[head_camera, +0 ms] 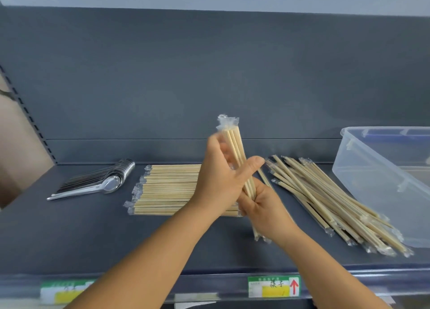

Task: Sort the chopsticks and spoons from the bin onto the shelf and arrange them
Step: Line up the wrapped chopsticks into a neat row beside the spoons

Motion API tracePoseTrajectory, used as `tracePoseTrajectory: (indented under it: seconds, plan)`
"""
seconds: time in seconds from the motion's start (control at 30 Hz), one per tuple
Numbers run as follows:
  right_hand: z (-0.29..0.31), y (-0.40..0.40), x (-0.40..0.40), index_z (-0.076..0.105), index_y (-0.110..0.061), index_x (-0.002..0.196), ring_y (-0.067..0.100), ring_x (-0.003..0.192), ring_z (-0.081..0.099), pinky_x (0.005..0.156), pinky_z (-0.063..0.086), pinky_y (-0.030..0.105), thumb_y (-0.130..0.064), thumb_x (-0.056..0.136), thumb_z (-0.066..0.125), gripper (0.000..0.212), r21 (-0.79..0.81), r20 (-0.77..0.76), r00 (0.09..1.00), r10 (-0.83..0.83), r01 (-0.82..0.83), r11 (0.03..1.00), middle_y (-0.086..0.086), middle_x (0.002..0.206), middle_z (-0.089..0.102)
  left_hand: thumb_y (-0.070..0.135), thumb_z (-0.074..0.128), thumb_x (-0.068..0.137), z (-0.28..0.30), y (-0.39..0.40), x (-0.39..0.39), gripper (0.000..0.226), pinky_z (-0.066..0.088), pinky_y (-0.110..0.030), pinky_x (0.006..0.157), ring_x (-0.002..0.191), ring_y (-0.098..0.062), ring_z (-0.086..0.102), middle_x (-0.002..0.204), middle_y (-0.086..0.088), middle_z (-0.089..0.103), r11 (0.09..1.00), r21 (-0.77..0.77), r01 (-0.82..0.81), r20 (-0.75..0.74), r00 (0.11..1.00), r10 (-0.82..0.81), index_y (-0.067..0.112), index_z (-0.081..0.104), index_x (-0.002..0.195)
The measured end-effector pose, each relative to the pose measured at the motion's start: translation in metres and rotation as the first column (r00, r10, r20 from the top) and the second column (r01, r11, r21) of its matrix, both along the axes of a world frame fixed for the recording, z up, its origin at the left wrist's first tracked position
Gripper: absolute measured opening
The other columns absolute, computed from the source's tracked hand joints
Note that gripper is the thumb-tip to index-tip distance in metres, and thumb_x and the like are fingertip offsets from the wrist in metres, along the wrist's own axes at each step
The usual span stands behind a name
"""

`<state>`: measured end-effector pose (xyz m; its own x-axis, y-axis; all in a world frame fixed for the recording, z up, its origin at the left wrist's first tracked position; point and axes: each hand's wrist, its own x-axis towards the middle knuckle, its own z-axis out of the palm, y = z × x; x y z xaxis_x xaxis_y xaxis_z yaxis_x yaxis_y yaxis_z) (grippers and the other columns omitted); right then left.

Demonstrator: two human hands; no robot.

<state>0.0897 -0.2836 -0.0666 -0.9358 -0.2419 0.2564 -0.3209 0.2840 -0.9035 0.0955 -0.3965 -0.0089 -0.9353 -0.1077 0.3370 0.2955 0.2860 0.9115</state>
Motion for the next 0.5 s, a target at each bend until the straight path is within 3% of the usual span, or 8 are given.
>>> tracePoseTrajectory:
  seconds: [0.07,0.1,0.17,0.23,0.27,0.33,0.4,0.5]
  plan:
    - [0.000,-0.003,-0.008,0.052,-0.021,0.080,0.010,0.055,0.047,0.055,0.043,0.025,-0.021,0.094,0.055,0.015,0.117,-0.002,0.999,-0.045,0.045,0.992,-0.004,0.060,0.050,0.029,0.080,0.072,0.003,-0.019,0.005,0.089,0.034,-0.024,0.104,0.125,-0.011,0.038,0.136,0.001,0.035,0.967,-0.190,-0.172,-0.217,0.968,0.129,0.022,0.025,0.141]
    - [0.001,-0.005,-0.011,0.049,-0.024,0.080,0.013,0.057,0.048,0.058,0.043,0.027,-0.025,0.094,0.054,0.015,0.227,-0.019,0.998,-0.068,0.070,0.971,-0.004,0.062,0.052,0.028,0.080,0.070,0.002,-0.031,0.006,0.093,0.025,-0.031,0.109,0.131,-0.017,0.030,0.140,-0.003,0.031,0.882,-0.362,-0.301,-0.367,0.916,0.162,0.021,0.024,0.144]
    - [0.005,-0.013,-0.015,0.044,-0.026,0.080,0.020,0.065,0.054,0.063,0.044,0.032,-0.031,0.094,0.053,0.017,0.458,-0.106,0.992,-0.062,0.104,0.883,-0.004,0.064,0.054,0.024,0.083,0.065,-0.005,-0.055,0.006,0.080,0.014,-0.047,0.112,0.135,-0.028,0.026,0.138,-0.007,0.041,0.550,-0.671,-0.498,-0.566,0.823,0.055,0.020,0.043,0.135]
    - [0.013,-0.027,-0.017,0.047,-0.022,0.094,0.028,0.080,0.058,0.069,0.043,0.035,-0.035,0.095,0.051,0.013,0.607,-0.203,0.979,-0.016,0.139,0.782,0.000,0.074,0.059,0.015,0.089,0.051,-0.015,-0.075,0.002,0.062,0.010,-0.051,0.110,0.128,-0.030,0.043,0.111,-0.002,0.061,0.256,-0.835,-0.487,-0.520,0.851,-0.076,0.018,0.064,0.108]
    - [0.016,-0.034,-0.019,0.048,-0.021,0.105,0.030,0.089,0.060,0.071,0.043,0.035,-0.036,0.095,0.049,0.018,0.669,-0.240,0.971,0.010,0.159,0.726,0.002,0.084,0.064,0.011,0.090,0.046,-0.018,-0.082,0.002,0.057,0.014,-0.050,0.110,0.116,-0.028,0.055,0.094,0.001,0.063,0.178,-0.883,-0.435,-0.456,0.884,-0.101,0.018,0.066,0.098]
    - [0.016,-0.050,-0.023,0.047,-0.020,0.117,0.029,0.100,0.060,0.074,0.044,0.034,-0.037,0.096,0.046,0.027,0.762,-0.284,0.956,0.070,0.180,0.622,0.003,0.103,0.066,0.003,0.080,0.054,-0.019,-0.091,0.002,0.053,0.023,-0.044,0.111,0.097,-0.023,0.059,0.087,0.003,0.059,0.095,-0.957,-0.275,-0.284,0.953,-0.105,0.017,0.063,0.103]
    - [0.014,-0.062,-0.028,0.046,-0.020,0.116,0.028,0.100,0.060,0.074,0.045,0.033,-0.039,0.096,0.046,0.028,0.792,-0.281,0.955,0.091,0.178,0.585,0.001,0.107,0.065,-0.004,0.059,0.070,-0.028,-0.100,-0.004,0.059,0.024,-0.034,0.106,0.104,-0.023,0.049,0.106,0.001,0.053,0.063,-0.983,-0.170,-0.176,0.979,-0.105,0.016,0.047,0.124]
    - [0.007,-0.070,-0.040,0.047,-0.018,0.112,0.028,0.098,0.059,0.073,0.040,0.032,-0.037,0.095,0.045,0.025,0.801,-0.287,0.946,0.153,0.149,0.580,0.001,0.104,0.063,-0.007,0.050,0.073,-0.037,-0.116,-0.014,0.061,0.025,-0.031,0.096,0.110,-0.023,0.042,0.115,0.001,0.045,0.071,-0.991,-0.113,-0.117,0.992,-0.045,0.018,0.037,0.128]
